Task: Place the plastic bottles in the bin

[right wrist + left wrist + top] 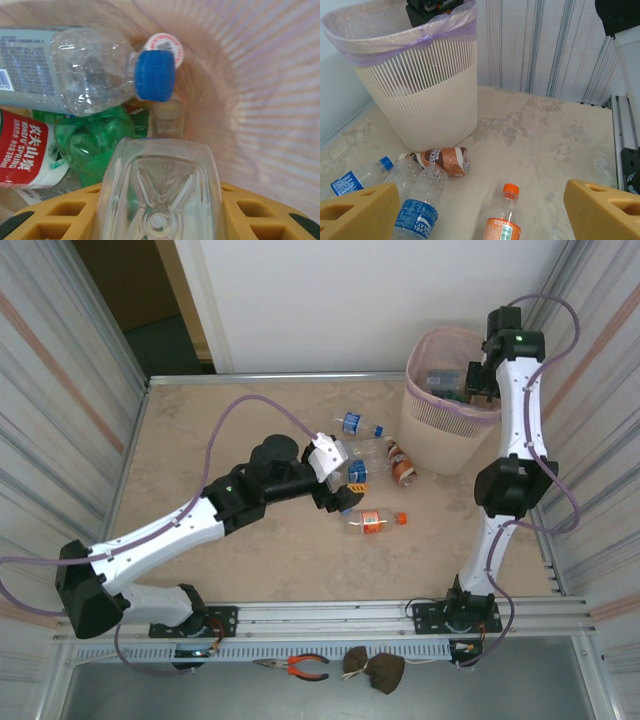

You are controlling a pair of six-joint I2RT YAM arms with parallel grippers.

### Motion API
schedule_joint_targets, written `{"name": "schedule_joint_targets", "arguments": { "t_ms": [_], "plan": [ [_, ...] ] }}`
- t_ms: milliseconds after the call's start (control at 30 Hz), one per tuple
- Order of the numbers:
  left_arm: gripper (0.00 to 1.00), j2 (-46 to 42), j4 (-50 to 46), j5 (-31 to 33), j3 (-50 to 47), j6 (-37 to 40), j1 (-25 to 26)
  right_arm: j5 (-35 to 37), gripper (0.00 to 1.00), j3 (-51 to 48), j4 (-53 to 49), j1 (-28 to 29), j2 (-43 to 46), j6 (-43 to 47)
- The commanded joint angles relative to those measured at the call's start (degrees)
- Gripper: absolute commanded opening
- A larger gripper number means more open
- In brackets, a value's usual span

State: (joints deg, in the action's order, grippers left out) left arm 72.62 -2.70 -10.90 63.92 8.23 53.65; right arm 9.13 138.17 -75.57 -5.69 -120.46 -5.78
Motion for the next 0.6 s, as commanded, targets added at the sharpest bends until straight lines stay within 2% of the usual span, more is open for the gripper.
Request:
{"name": "schedule_joint_targets", "arguments": {
  "t_ms": [0,433,500,567],
  "plan": [
    [0.86,-2.42,2.0,-0.03,-0.98,-0.87,-0.55,-0.5,0.27,-1.01,-1.38,-0.8,-4.08,-0.41],
    [0.86,-2.96,1.91,0.09,-1.6,-1.41,-0.83,-2.51,0.35,-8.17,4.58,-1.43,-8.03,-0.17],
    [0.86,-3.08,1.82,0.21,-1.62,-1.47,-0.9,-2.76,0.39,-7.01,4.44,-1.38,-8.43,-0.05],
    [0.86,-3.16,1.58,0.31,-1.61,-1.48,-0.9,-2.47,0.47,-4.62,3.3,-1.19,-8.35,-0.11]
  ]
}}
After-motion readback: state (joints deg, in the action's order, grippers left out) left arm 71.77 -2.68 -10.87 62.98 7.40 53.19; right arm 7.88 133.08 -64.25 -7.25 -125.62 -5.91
